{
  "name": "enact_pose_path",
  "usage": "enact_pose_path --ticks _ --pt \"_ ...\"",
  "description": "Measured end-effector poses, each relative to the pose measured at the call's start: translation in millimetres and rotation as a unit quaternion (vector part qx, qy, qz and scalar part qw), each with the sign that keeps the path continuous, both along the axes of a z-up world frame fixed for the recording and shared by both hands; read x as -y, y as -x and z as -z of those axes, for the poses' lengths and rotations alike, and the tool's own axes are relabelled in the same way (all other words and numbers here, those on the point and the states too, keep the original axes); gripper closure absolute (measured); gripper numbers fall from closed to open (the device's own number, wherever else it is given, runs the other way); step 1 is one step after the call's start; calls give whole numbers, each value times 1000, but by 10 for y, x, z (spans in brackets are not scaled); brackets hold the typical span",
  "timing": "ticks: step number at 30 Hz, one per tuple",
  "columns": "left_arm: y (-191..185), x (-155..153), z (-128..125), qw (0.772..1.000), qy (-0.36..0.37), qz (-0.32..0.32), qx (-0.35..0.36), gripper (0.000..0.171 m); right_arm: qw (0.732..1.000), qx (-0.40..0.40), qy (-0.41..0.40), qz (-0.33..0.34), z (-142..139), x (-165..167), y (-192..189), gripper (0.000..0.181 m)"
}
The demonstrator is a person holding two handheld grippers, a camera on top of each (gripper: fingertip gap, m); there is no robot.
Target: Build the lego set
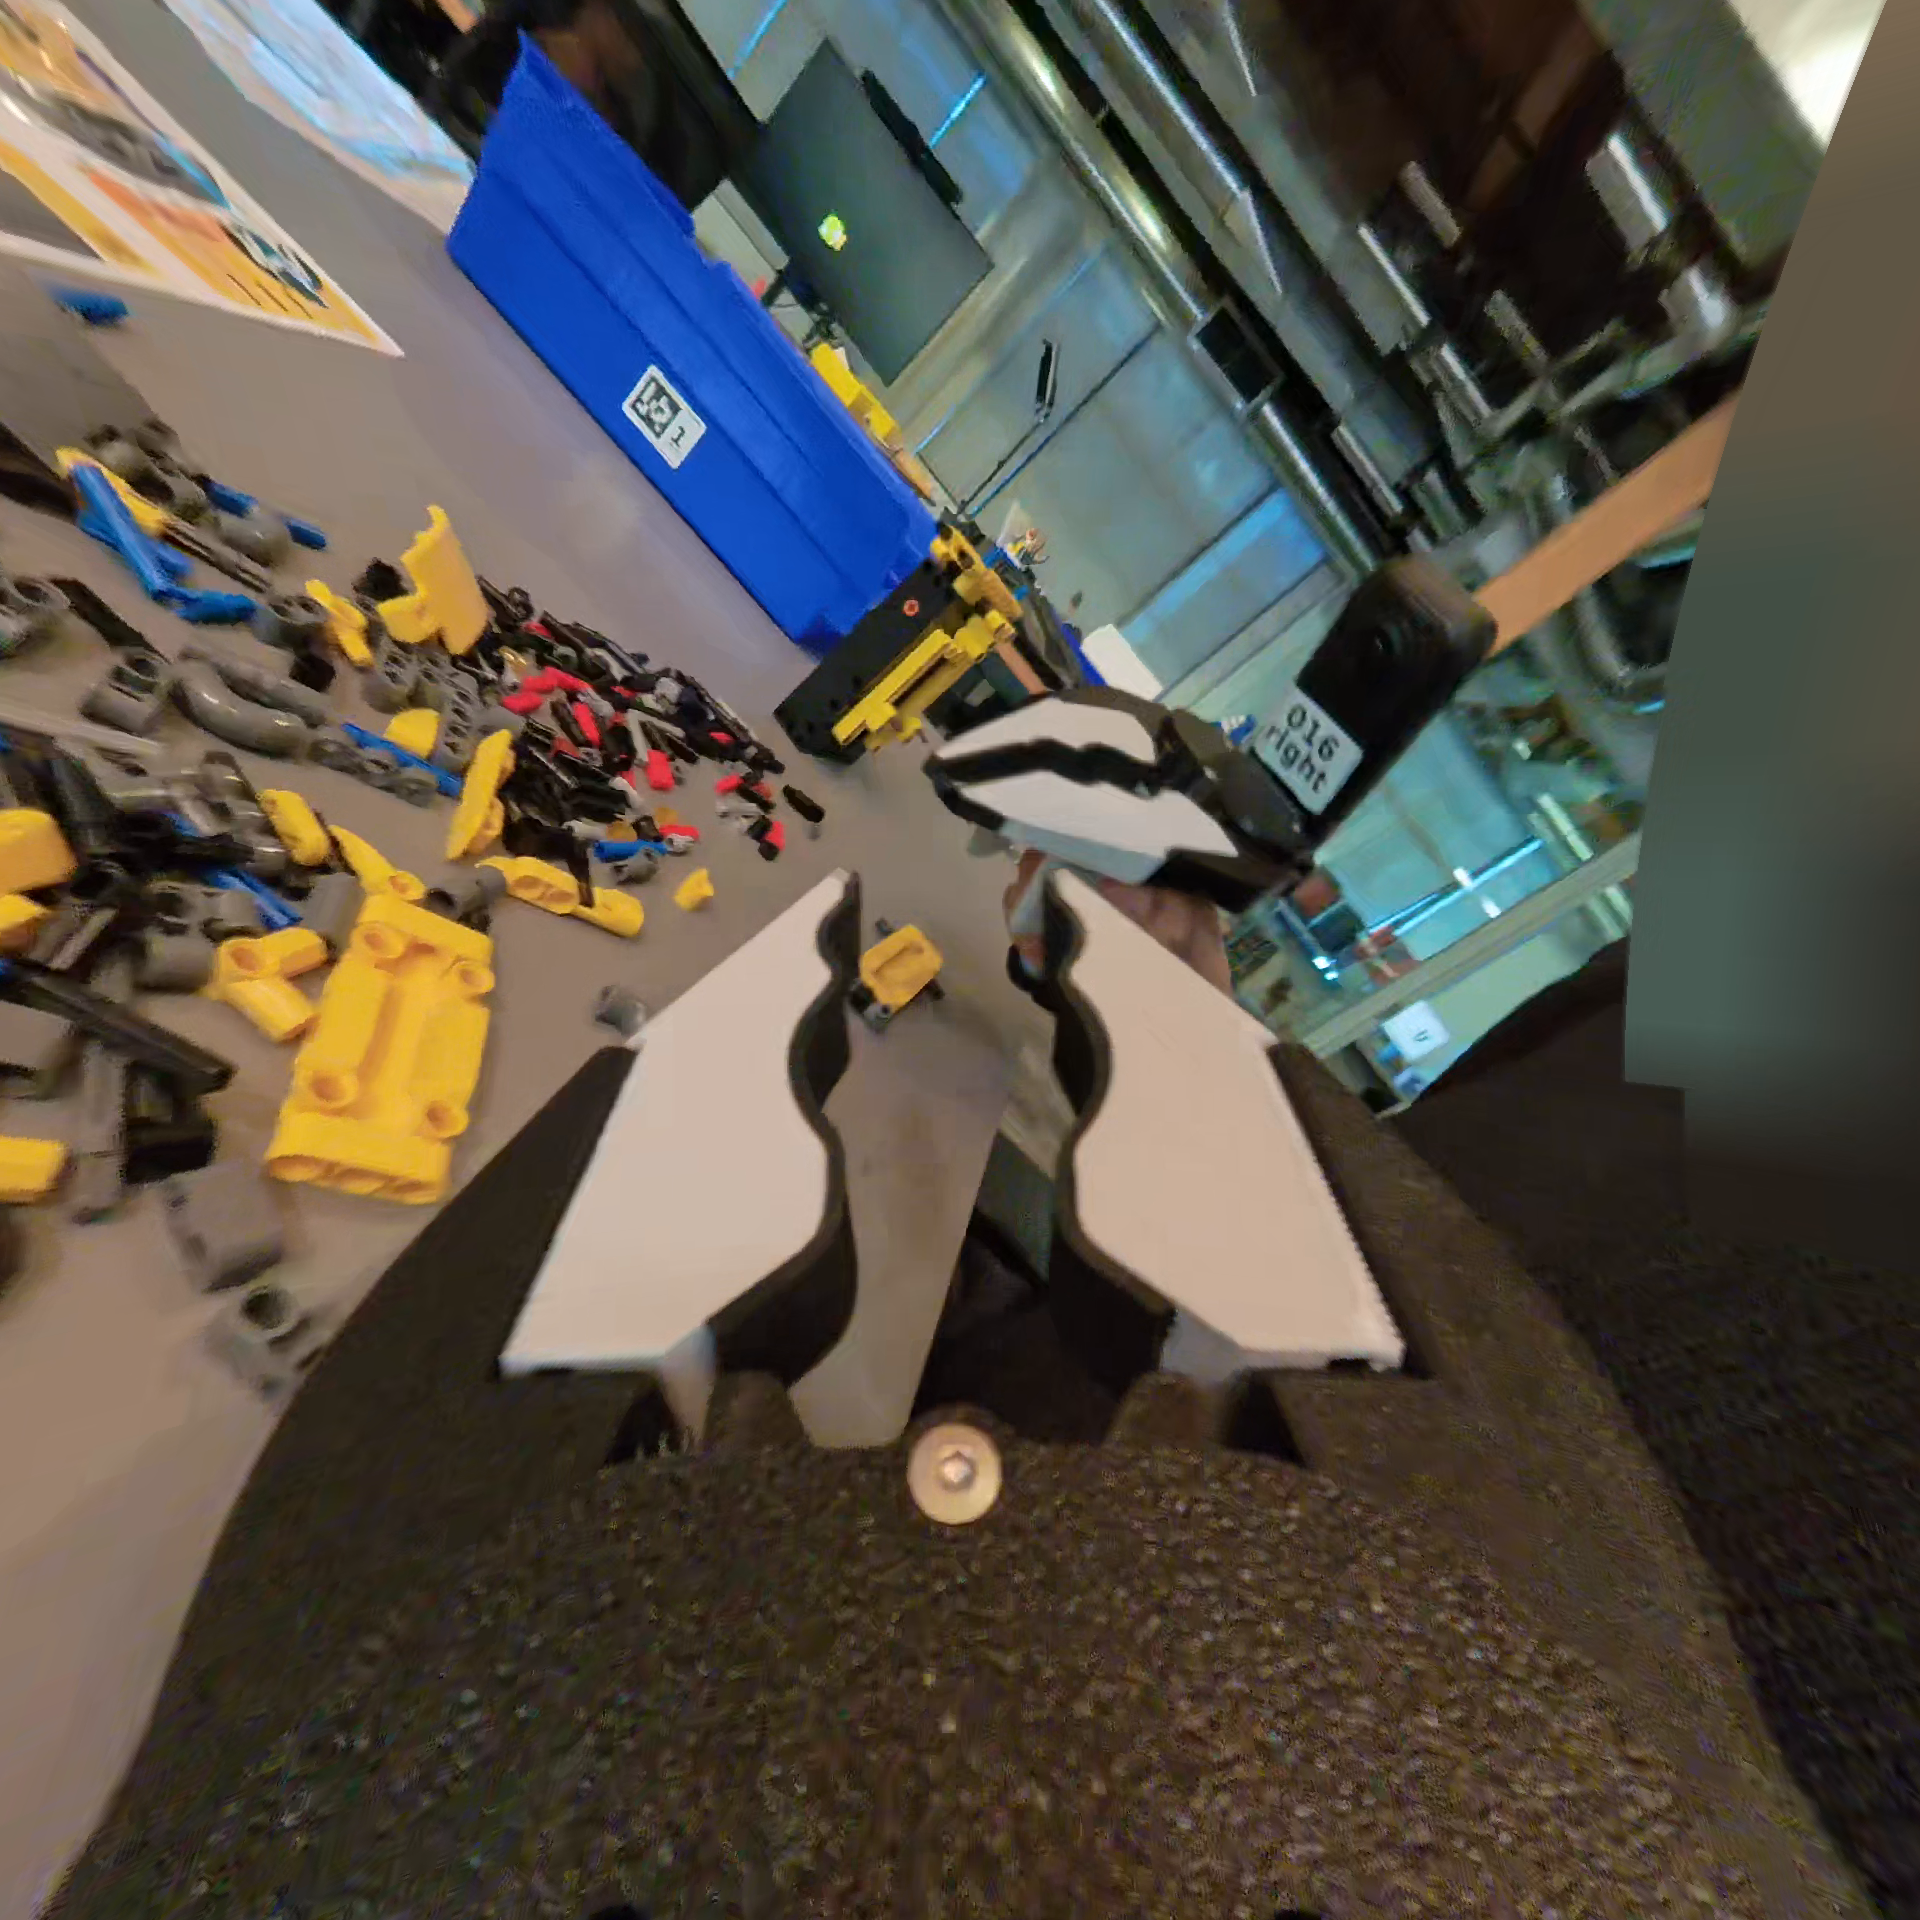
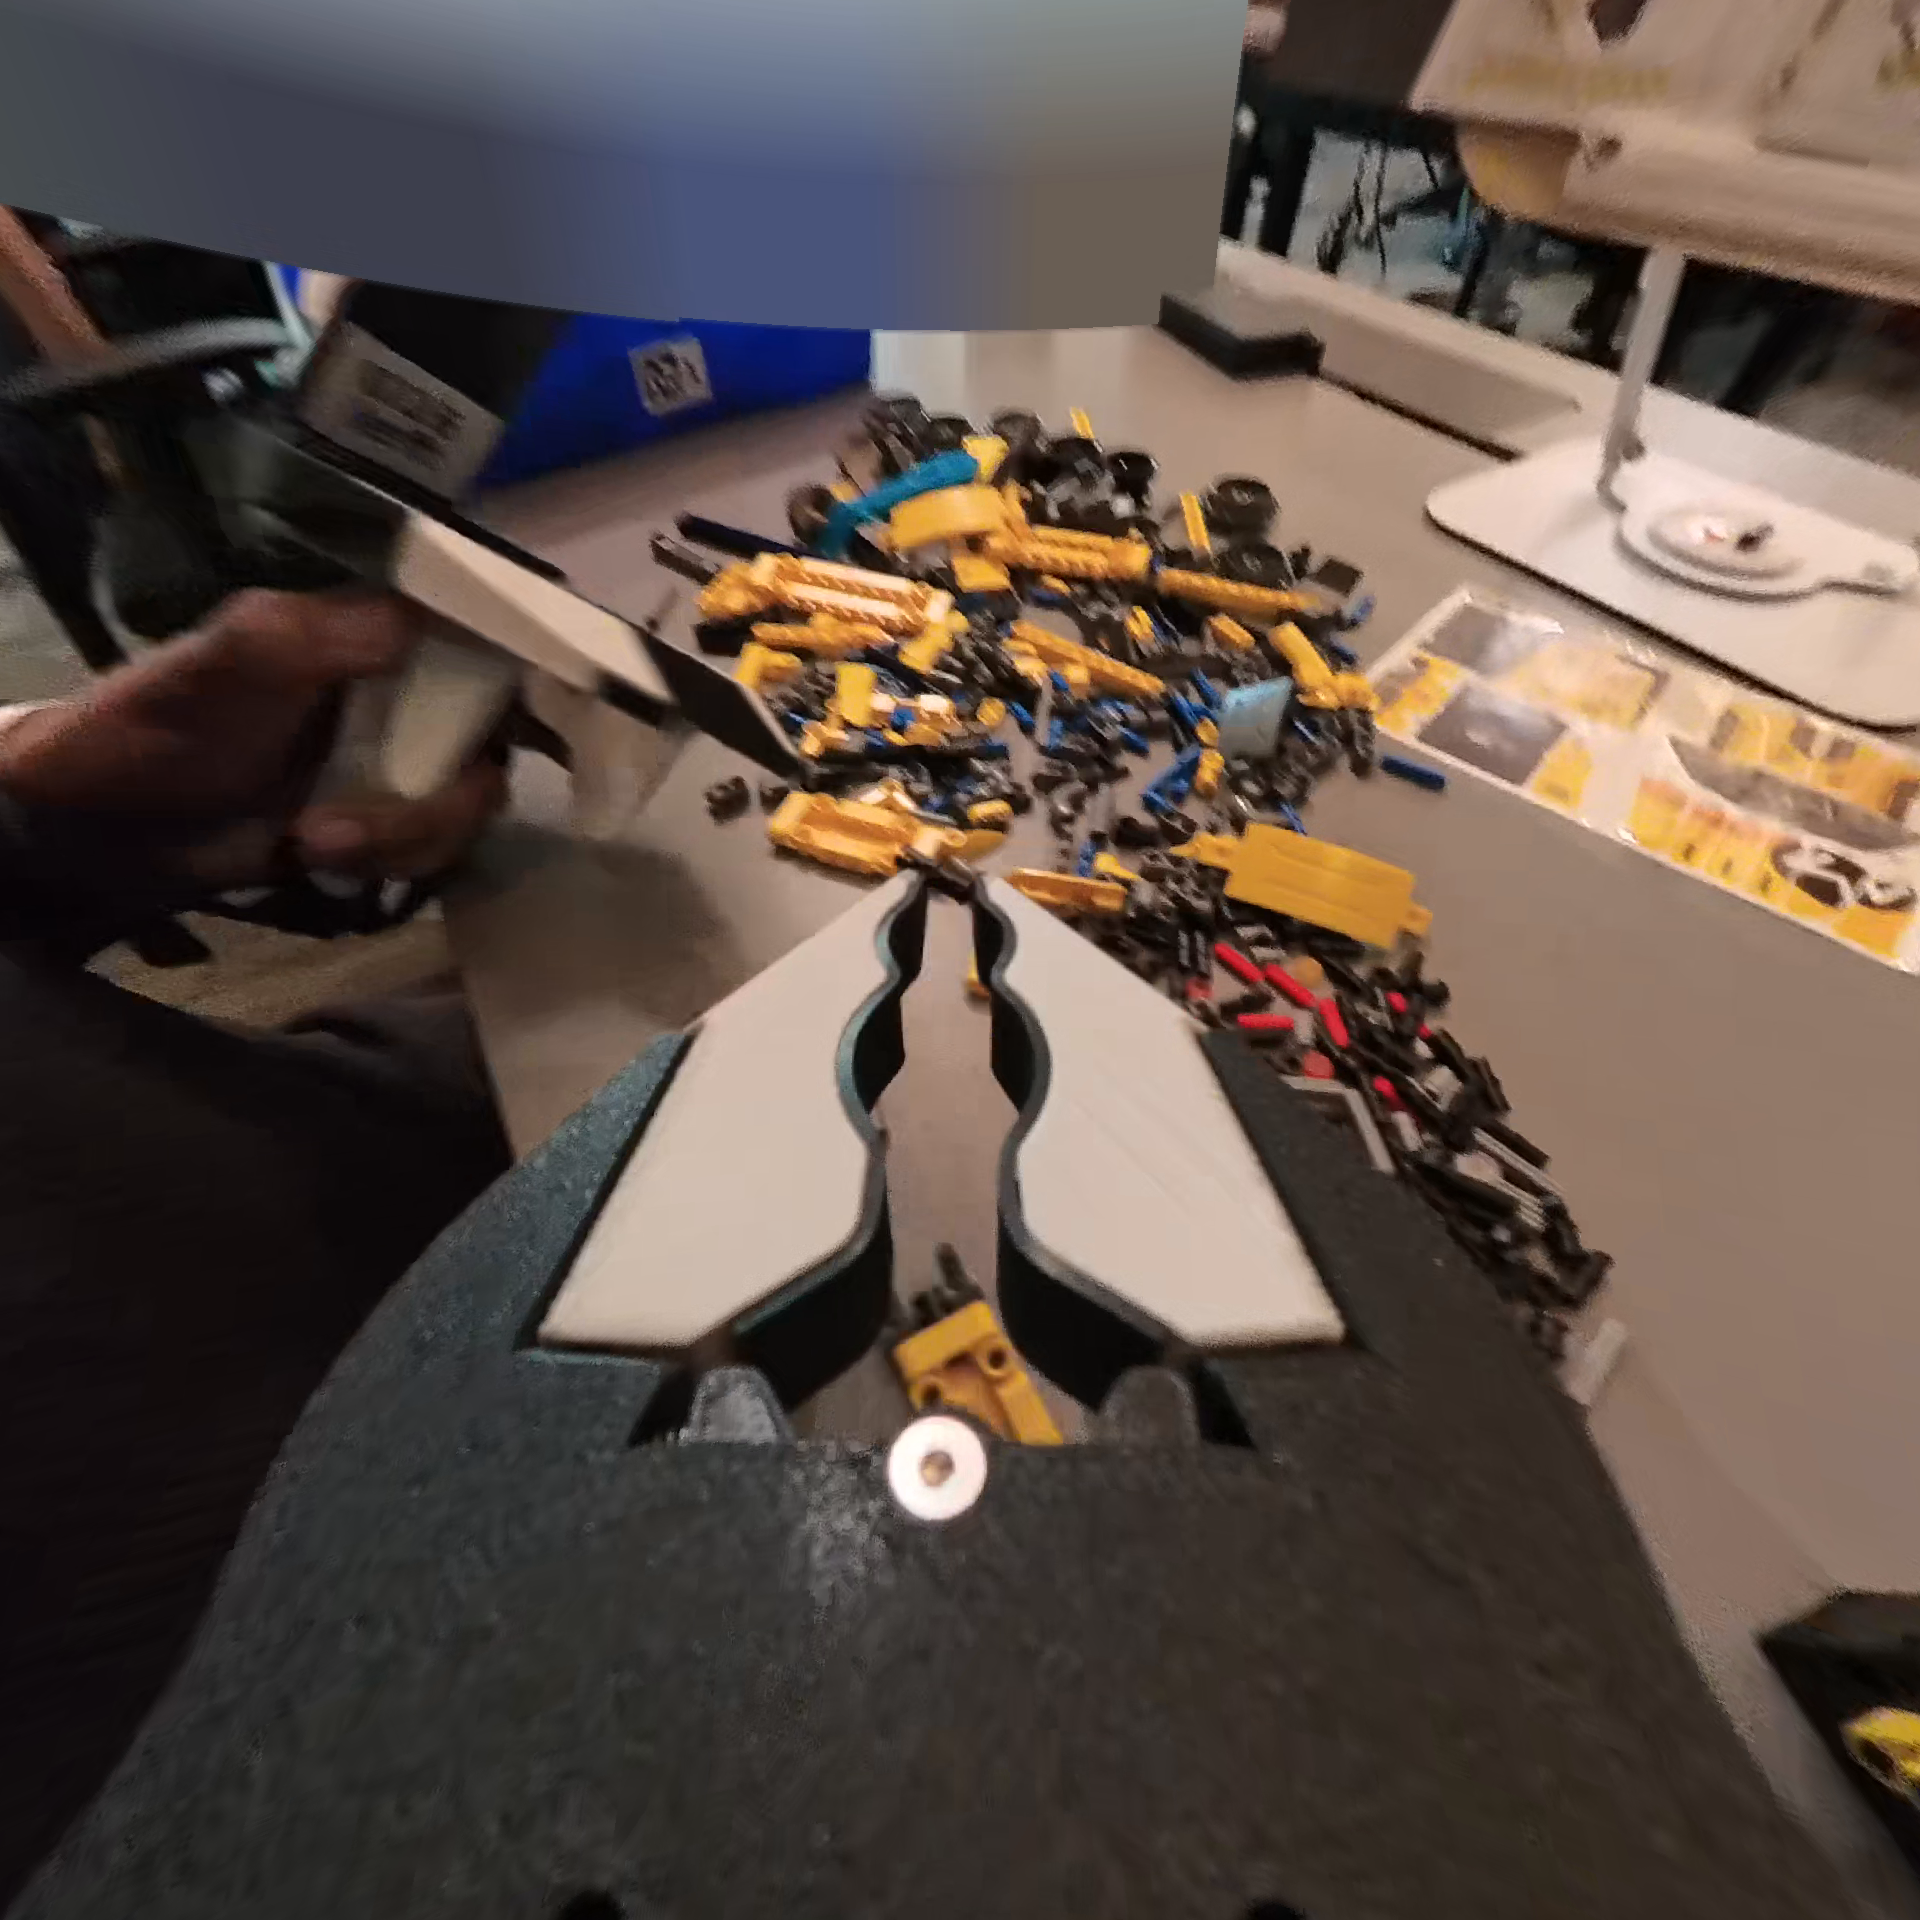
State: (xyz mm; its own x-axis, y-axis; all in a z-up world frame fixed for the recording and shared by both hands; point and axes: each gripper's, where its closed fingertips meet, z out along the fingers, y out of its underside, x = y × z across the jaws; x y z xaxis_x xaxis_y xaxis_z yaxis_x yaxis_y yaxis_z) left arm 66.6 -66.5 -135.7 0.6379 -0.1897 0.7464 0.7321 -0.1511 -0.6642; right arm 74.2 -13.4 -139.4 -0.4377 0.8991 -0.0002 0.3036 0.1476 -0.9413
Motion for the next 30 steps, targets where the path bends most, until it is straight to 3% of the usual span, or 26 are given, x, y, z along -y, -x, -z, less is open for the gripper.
enact_pose_path --ticks 1,3,11,13,20,30 --pt "-34 -41 -3 1000 -2 7 12 150 1000 -9 5 -5 -25 61 -28 173" --pt "-110 -115 3 1000 0 19 20 156 1000 -8 0 -1 6 125 -63 173" --pt "-326 -237 56 997 17 63 51 157 999 -24 -30 9 31 246 -218 178" --pt "-382 -255 71 996 22 76 51 168 999 -25 -29 15 27 245 -246 178" --pt "-490 -272 39 992 20 112 50 169 999 -28 -20 13 36 202 -408 178" --pt "-767 -263 198 975 82 202 33 169 985 -78 -151 -28 181 235 -667 176"
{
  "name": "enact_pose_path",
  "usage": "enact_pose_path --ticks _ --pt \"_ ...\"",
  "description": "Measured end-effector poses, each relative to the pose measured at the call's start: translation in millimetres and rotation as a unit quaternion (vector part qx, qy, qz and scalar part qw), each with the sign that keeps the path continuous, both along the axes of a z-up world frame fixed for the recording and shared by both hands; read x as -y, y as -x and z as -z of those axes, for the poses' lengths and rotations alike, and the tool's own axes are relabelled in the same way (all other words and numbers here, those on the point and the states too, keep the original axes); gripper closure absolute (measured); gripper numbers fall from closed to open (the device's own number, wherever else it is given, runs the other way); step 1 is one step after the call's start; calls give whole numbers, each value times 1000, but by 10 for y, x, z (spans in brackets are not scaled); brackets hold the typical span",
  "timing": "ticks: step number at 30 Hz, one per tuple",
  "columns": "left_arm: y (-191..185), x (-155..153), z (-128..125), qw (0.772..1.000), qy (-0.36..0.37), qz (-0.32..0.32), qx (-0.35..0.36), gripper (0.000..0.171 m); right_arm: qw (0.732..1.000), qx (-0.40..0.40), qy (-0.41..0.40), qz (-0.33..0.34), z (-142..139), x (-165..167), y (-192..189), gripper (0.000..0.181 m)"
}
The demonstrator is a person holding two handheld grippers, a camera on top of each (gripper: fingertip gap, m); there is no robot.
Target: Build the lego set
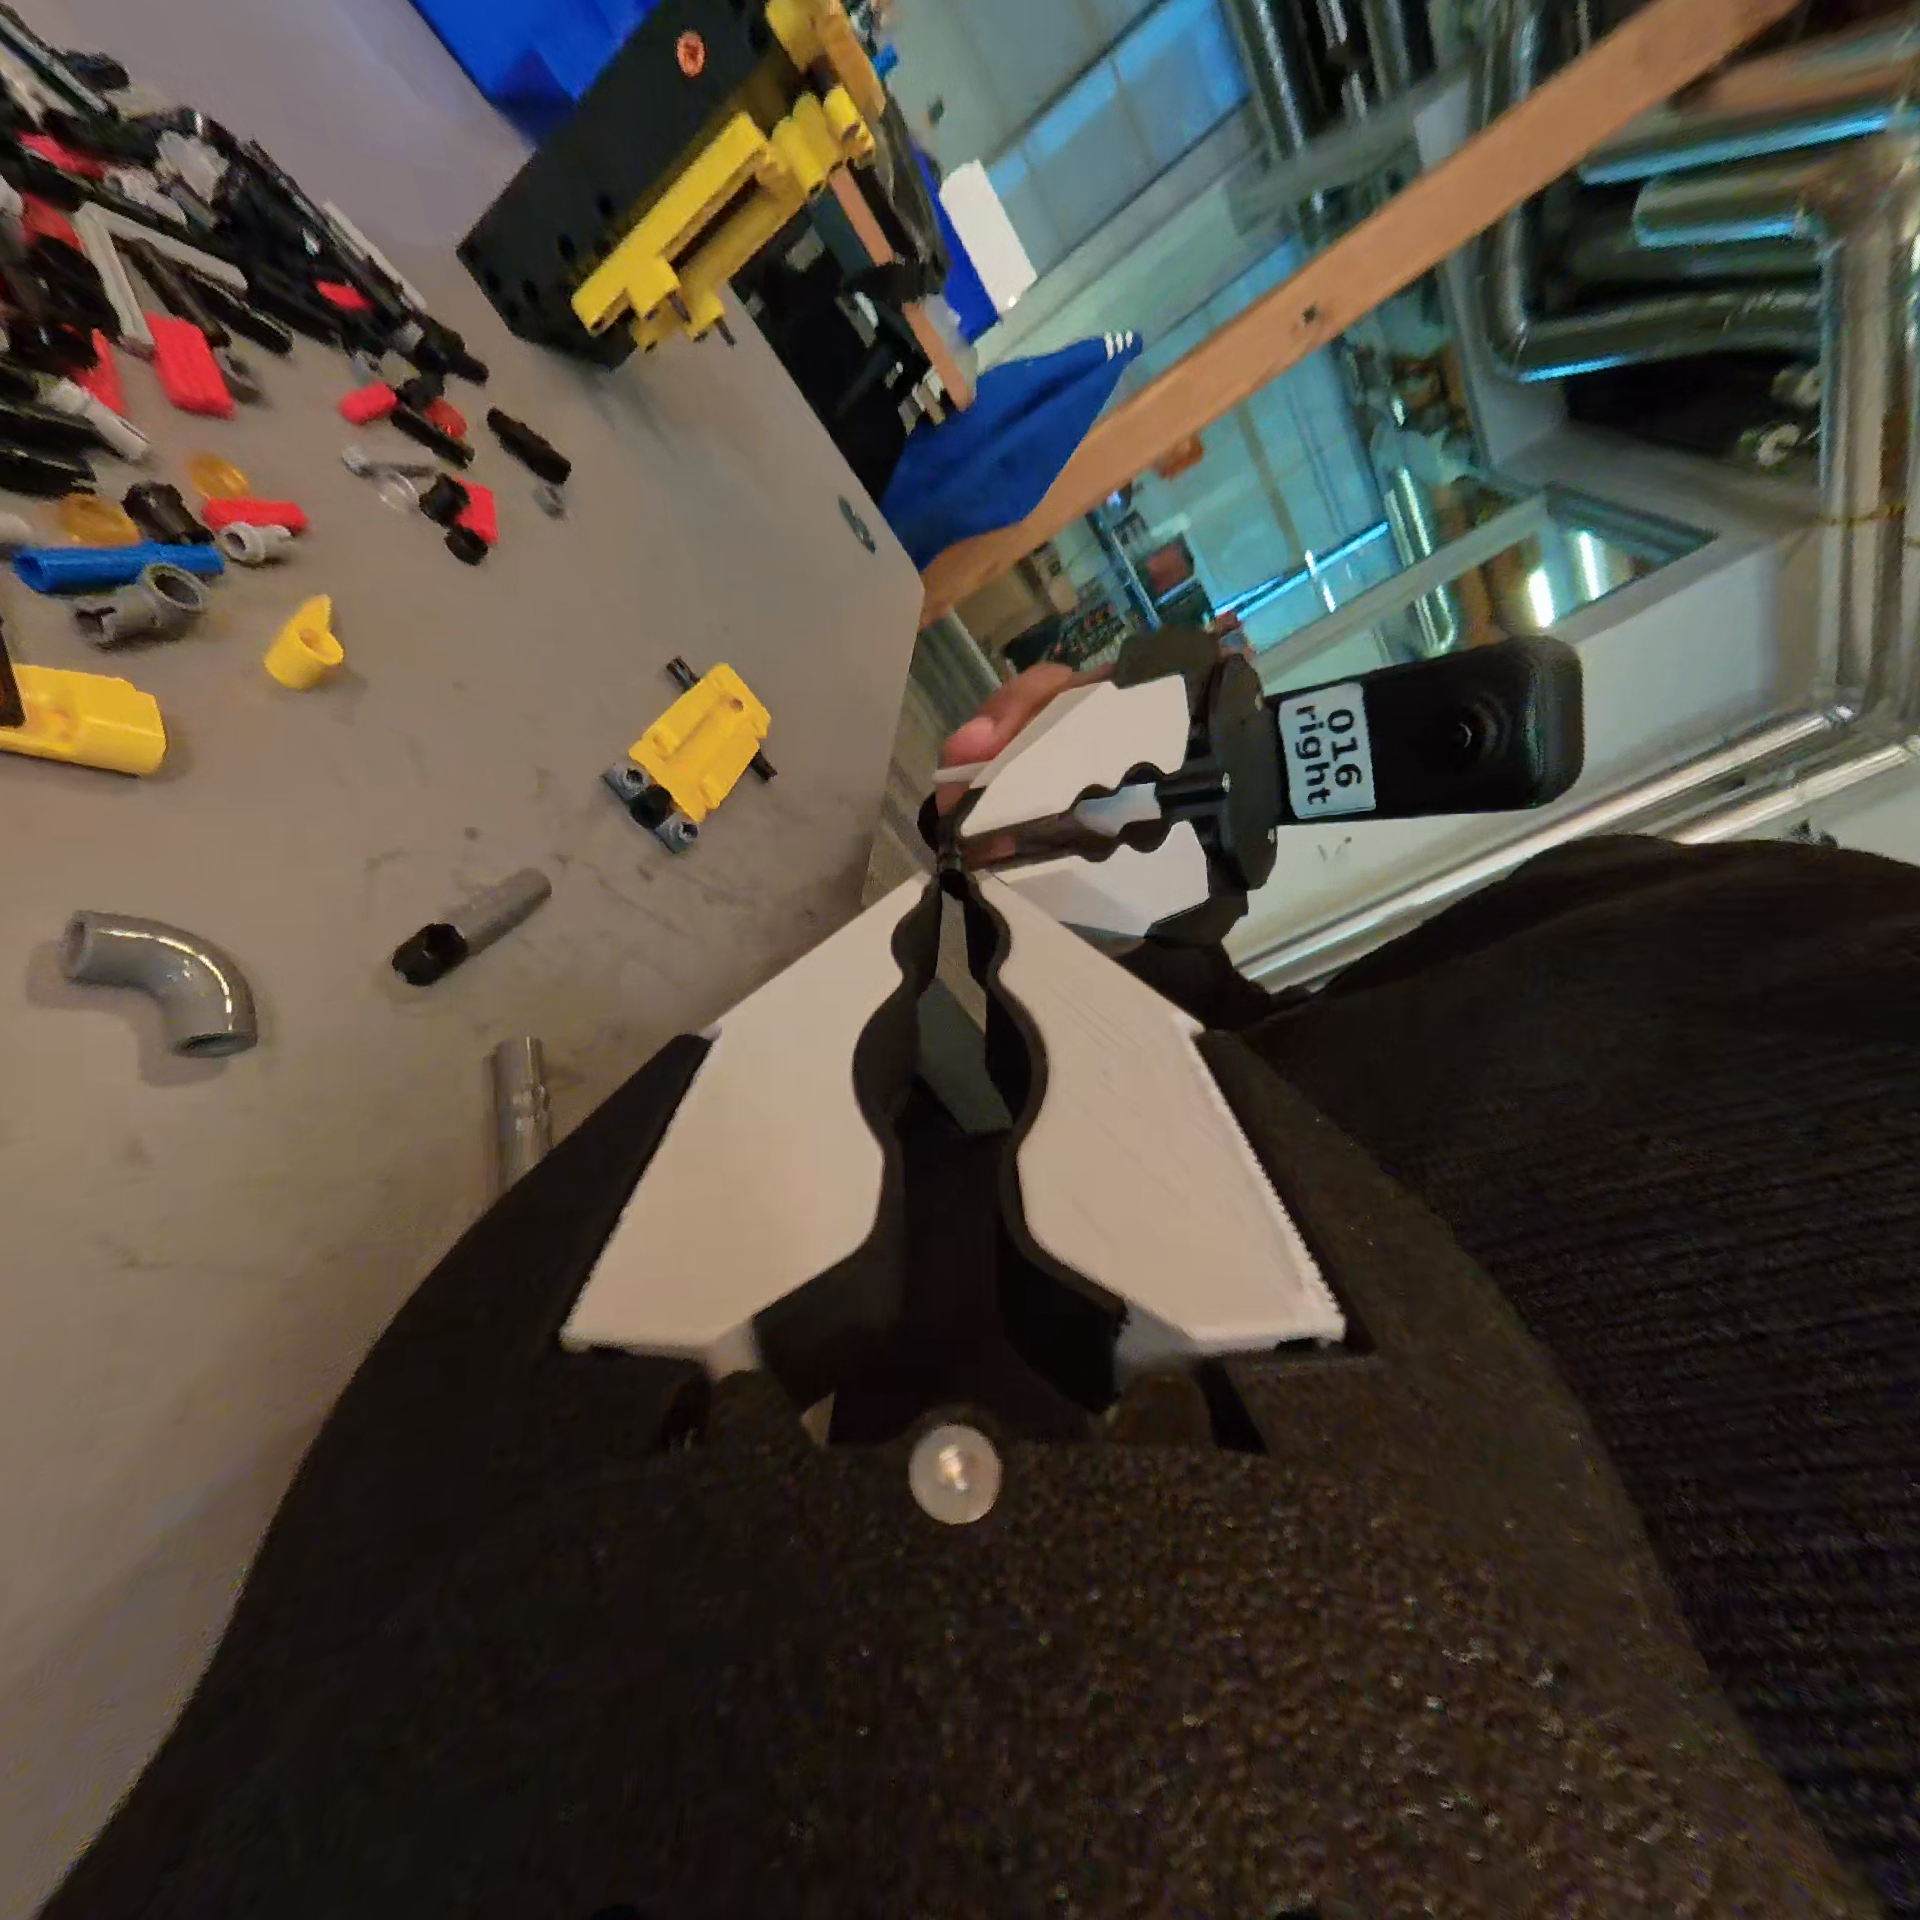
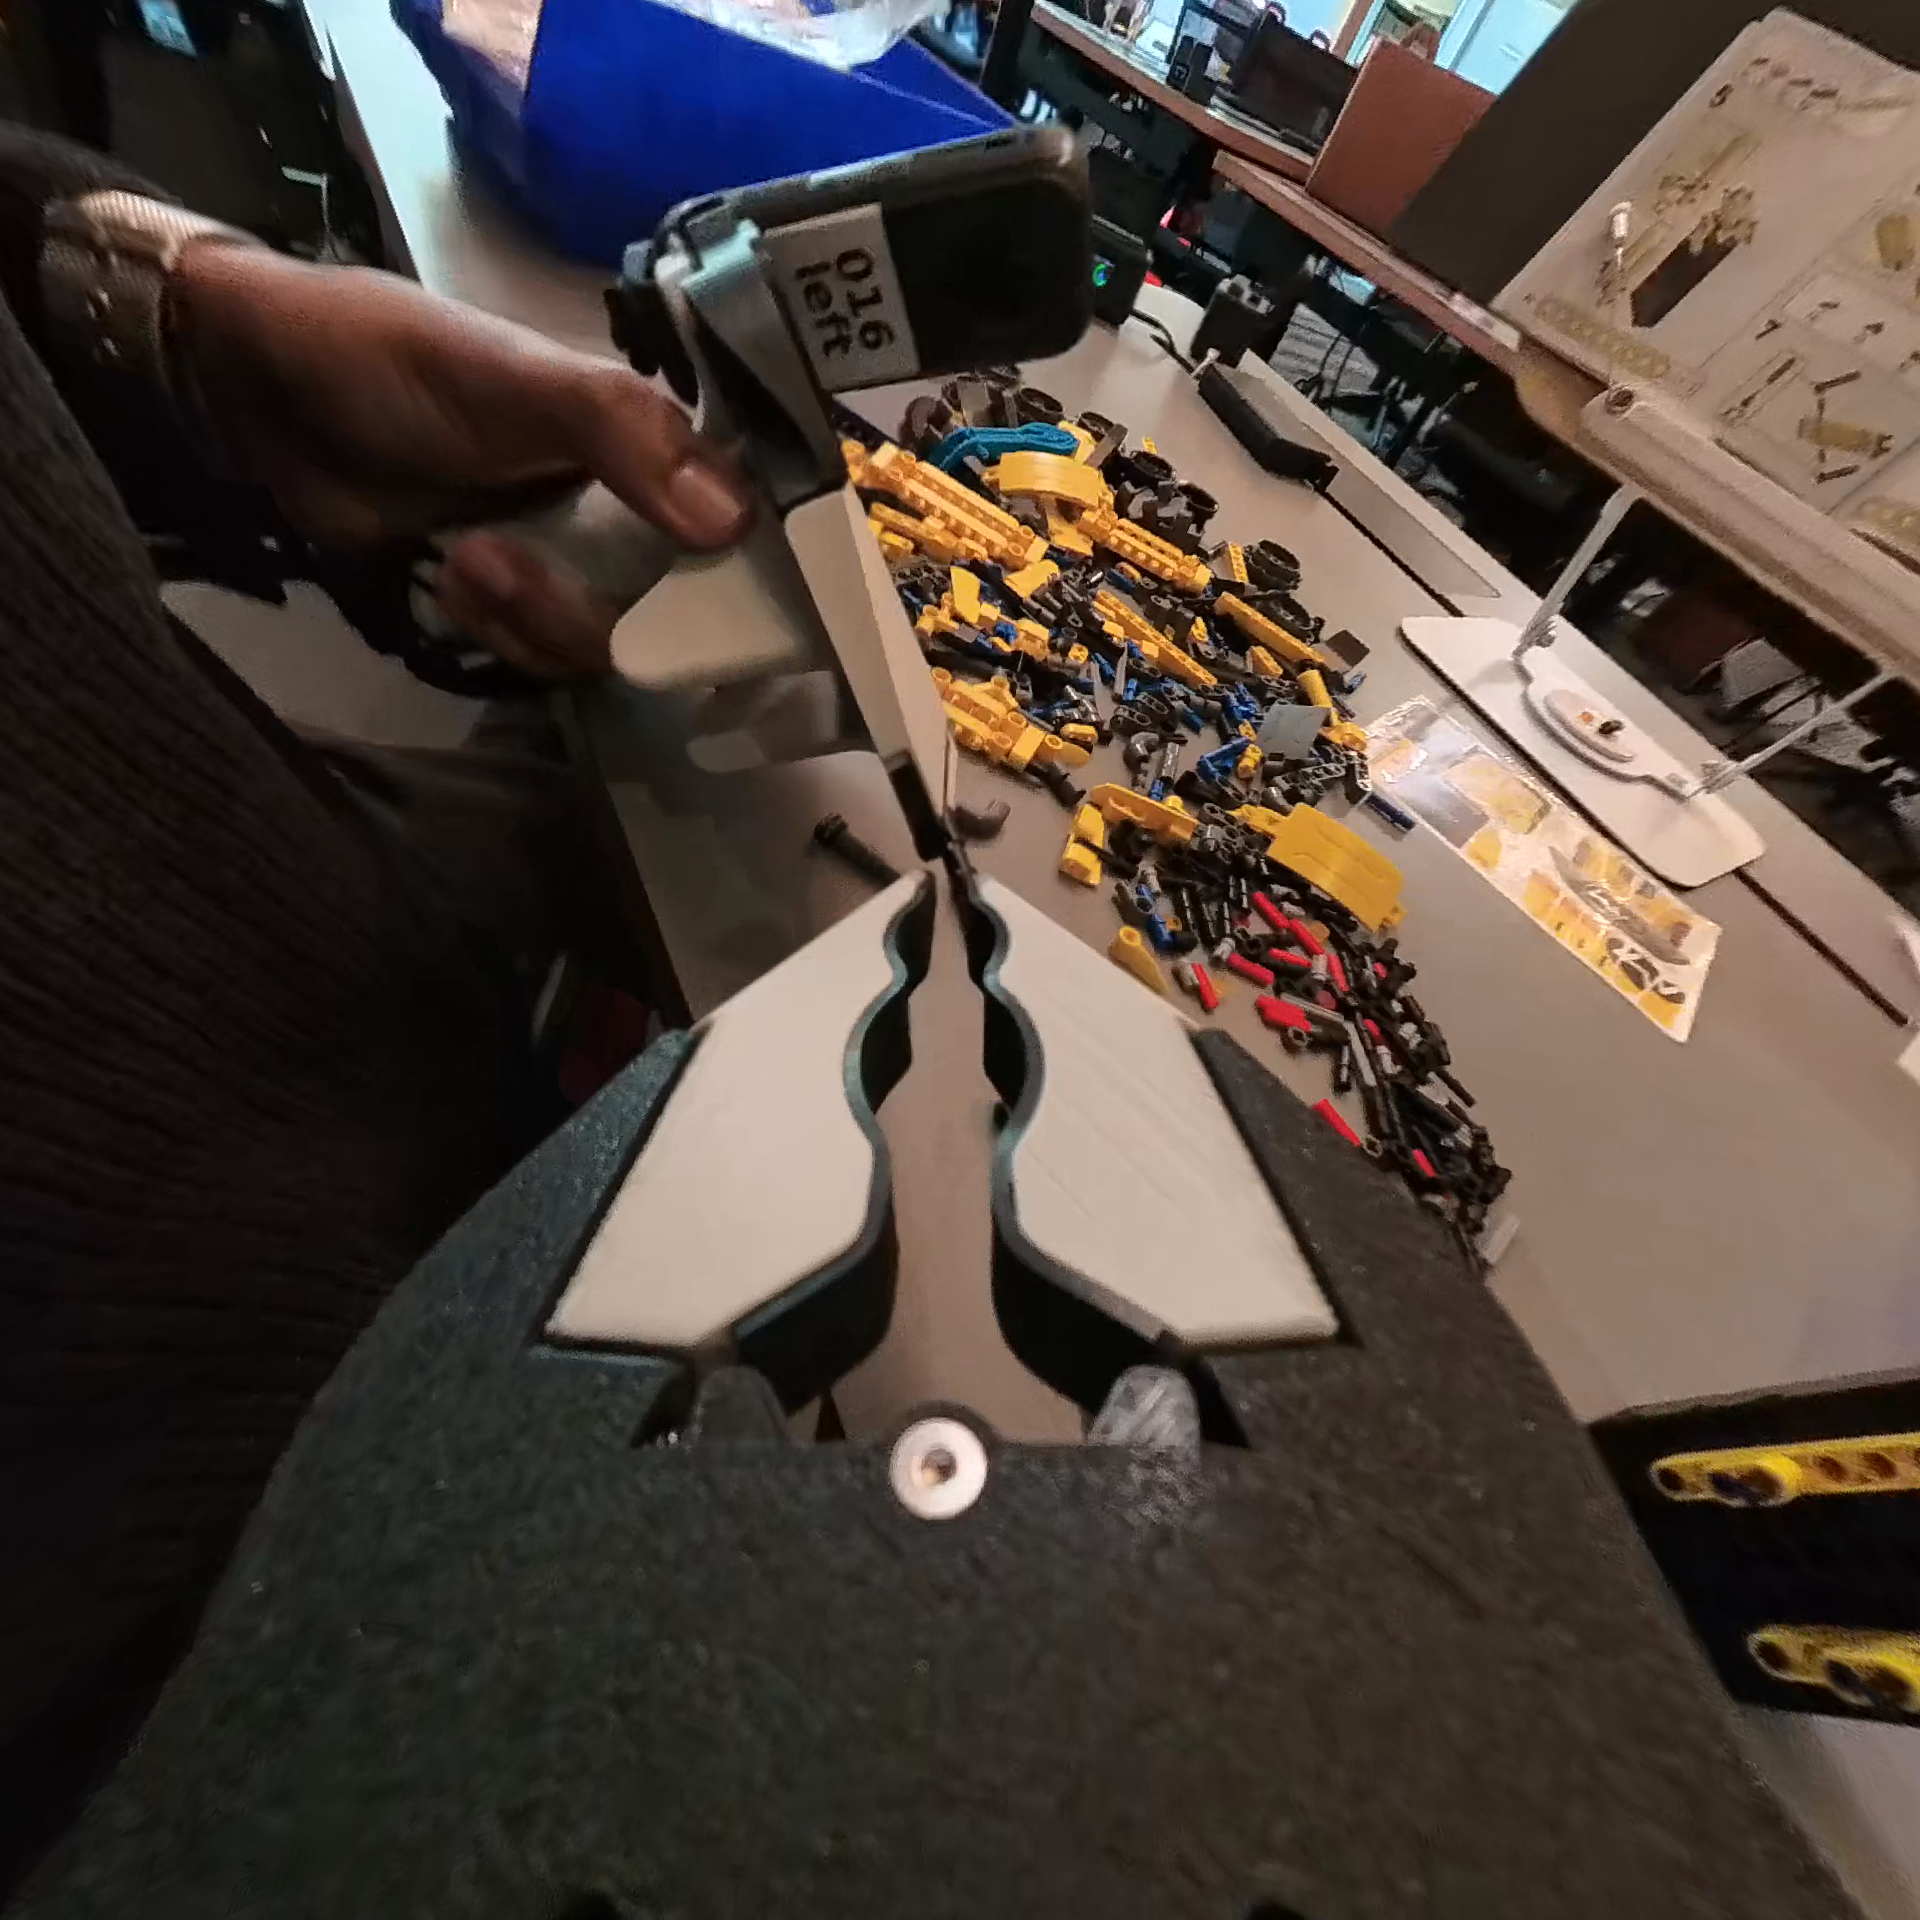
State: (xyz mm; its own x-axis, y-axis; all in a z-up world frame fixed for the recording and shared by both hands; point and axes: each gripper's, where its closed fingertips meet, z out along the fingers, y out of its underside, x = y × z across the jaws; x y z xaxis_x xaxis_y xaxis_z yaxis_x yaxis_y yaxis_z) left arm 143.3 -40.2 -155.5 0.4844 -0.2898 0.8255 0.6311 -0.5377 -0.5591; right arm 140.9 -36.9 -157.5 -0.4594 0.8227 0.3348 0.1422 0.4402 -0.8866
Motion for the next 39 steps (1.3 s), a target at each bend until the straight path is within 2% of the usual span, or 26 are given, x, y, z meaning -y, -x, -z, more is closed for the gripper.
enact_pose_path --ticks 10,16,20,23,26,34,39 --pt "-95 -1 21 999 19 32 1 169 1000 -14 -14 -21 34 1 -54 176" --pt "-193 49 41 996 38 78 -7 169 998 -20 -4 -55 30 93 -122 176" --pt "-214 32 10 996 34 88 3 169 999 -22 6 -48 -2 81 -142 177" --pt "-203 -30 -42 997 16 72 -8 167 998 -14 44 -36 -55 24 -139 177" --pt "-169 -93 -32 998 8 47 -49 155 997 -19 70 -23 -100 -38 -146 177" --pt "-177 -134 20 996 3 38 -84 155 996 -19 89 -9 -83 -106 -151 176" --pt "-75 -153 41 994 -1 11 -111 154 996 -24 81 14 -77 -227 -102 176"
